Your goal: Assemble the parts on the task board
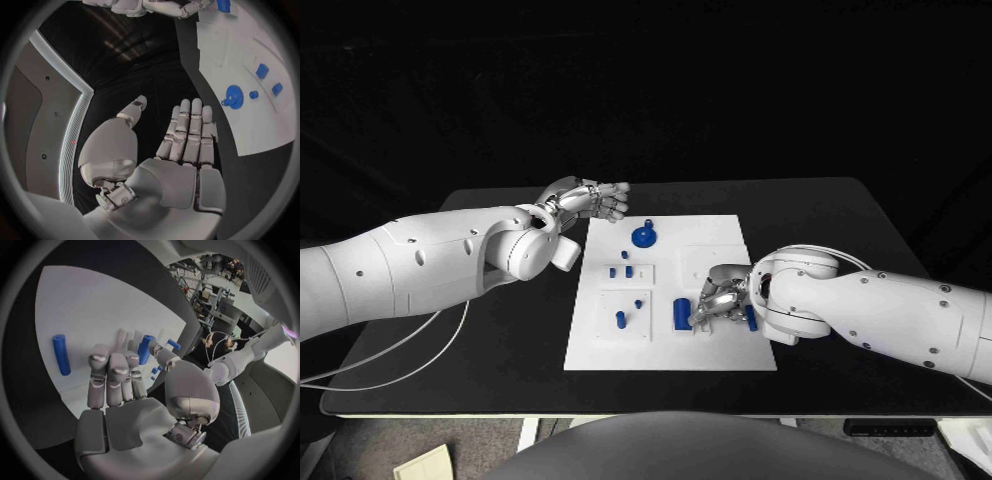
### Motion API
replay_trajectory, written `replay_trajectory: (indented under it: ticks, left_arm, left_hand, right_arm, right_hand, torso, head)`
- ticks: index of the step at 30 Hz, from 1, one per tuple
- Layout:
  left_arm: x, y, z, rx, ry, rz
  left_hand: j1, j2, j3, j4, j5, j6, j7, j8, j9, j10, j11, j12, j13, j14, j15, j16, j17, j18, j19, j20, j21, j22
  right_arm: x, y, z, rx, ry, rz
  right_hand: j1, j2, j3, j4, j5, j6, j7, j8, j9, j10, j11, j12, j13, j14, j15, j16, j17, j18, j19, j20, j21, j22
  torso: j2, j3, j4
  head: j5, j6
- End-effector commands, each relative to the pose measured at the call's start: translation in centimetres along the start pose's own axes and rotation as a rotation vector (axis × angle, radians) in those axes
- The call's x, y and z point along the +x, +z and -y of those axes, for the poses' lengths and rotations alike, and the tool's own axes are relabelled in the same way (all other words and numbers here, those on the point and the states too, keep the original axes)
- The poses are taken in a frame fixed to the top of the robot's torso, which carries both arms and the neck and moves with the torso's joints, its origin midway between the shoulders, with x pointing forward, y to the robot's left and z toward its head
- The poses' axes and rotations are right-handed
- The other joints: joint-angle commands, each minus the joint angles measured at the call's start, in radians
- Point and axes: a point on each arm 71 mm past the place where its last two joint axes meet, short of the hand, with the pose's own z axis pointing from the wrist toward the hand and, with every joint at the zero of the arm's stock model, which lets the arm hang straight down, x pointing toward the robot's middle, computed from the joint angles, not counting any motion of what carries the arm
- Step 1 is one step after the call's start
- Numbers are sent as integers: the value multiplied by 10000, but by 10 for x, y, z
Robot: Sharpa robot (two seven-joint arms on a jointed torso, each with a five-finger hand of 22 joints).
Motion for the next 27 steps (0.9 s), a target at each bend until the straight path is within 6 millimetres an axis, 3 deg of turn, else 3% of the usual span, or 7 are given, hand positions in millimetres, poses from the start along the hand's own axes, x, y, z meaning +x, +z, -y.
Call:
replay_trajectory:
  ticks: [1, 11, 23, 27]
  left_arm:
    - [2, 0, 1, 76, -17, -135]
    - [0, 0, 1, 74, -3, -89]
    - [-1, 0, 1, 72, -4, -93]
    - [-1, 0, 1, 69, -4, -96]
  left_hand:
    - [-26, 108, 1, -59, 24, -35, 3, 59, -12, -41, -1, 13, -17, 44, 16, -66, 12, 103, 9, 46, -46, 15]
    - [-27, 110, -1, -65, 24, -35, 3, 61, -14, -41, -2, 13, -17, 46, 16, -72, 18, 103, 11, 45, -50, 18]
    - [-44, 104, -12, -66, 18, -39, 4, 61, -19, -36, -3, 15, -17, 54, 15, -80, 30, 102, 15, 45, -57, 24]
    - [-47, 106, -13, -66, 17, -40, 4, 62, -20, -34, -4, 15, -17, 56, 14, -82, 33, 102, 17, 45, -59, 25]
  right_arm:
    - [3, 0, 1, 19, -95, -218]
    - [-1, -7, 13, -111, 610, 118]
    - [-39, -32, 48, 375, 1183, 1186]
    - [-50, -39, 66, 784, 1327, 1550]
  right_hand:
    - [-2, 1, 65, 12, -18, 62, -13, -47, -12, 76, 12, -64, 17, 20, -74, -17, 17, 433, 12, 0, 21, 52]
    - [-73, -471, -5, -39, 21, -224, 77, -219, -84, 43, 92, -75, 60, 19, -22, -49, 5, 433, 3, -17, 15, 56]
    - [27, -585, -30, -94, -15, -368, 131, -272, -70, 57, 145, -16, 112, 34, 28, -46, 11, 433, 21, -54, 5, 46]
    - [137, -656, 25, -109, -24, -362, 130, -252, -40, 76, 145, 45, 154, 35, 31, -55, 10, 433, 16, -61, -8, 41]
  torso:
    - [-4, -3, 4]
    - [-6, -6, 0]
    - [-12, 4, -13]
    - [-1, 8, -5]
  head:
    - [2, 1]
    - [-9, 1]
    - [-62, 78]
    - [-156, 104]
